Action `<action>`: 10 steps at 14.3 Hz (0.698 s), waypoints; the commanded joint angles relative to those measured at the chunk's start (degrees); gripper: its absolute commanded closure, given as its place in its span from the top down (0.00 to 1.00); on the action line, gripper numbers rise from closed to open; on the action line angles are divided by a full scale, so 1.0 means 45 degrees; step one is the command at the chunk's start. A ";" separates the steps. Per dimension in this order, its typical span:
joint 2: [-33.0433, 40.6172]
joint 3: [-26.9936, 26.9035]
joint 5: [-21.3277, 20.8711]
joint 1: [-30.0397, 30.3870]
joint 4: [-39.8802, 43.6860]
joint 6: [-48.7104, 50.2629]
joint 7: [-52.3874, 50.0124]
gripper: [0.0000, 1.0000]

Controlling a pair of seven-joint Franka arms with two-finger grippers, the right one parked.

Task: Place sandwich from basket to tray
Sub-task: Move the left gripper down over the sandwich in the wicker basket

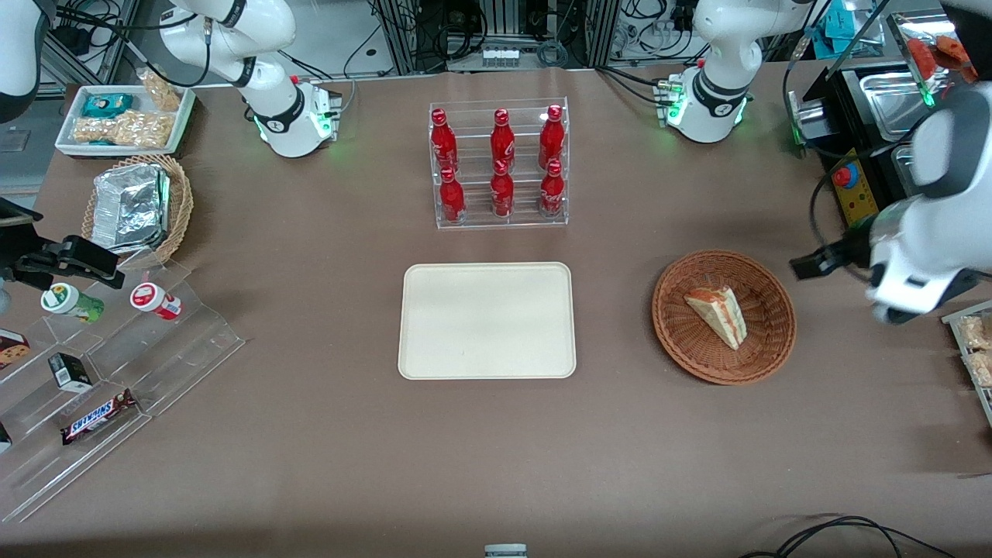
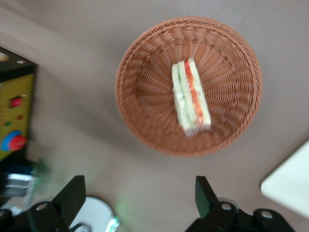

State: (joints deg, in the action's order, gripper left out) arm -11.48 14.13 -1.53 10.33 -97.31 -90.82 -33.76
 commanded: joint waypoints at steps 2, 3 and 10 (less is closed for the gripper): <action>0.0792 0.0219 0.0203 -0.0282 -0.3076 -0.3323 -0.2315 1.00; 0.0850 0.0219 0.0184 -0.0574 -0.3894 -0.4435 -0.2940 1.00; 0.0714 0.0219 0.0125 -0.1104 -0.5189 -0.6649 -0.4274 1.00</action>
State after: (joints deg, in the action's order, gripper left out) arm -10.45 15.44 -1.32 5.44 -117.29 -117.77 -51.95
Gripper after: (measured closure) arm 0.000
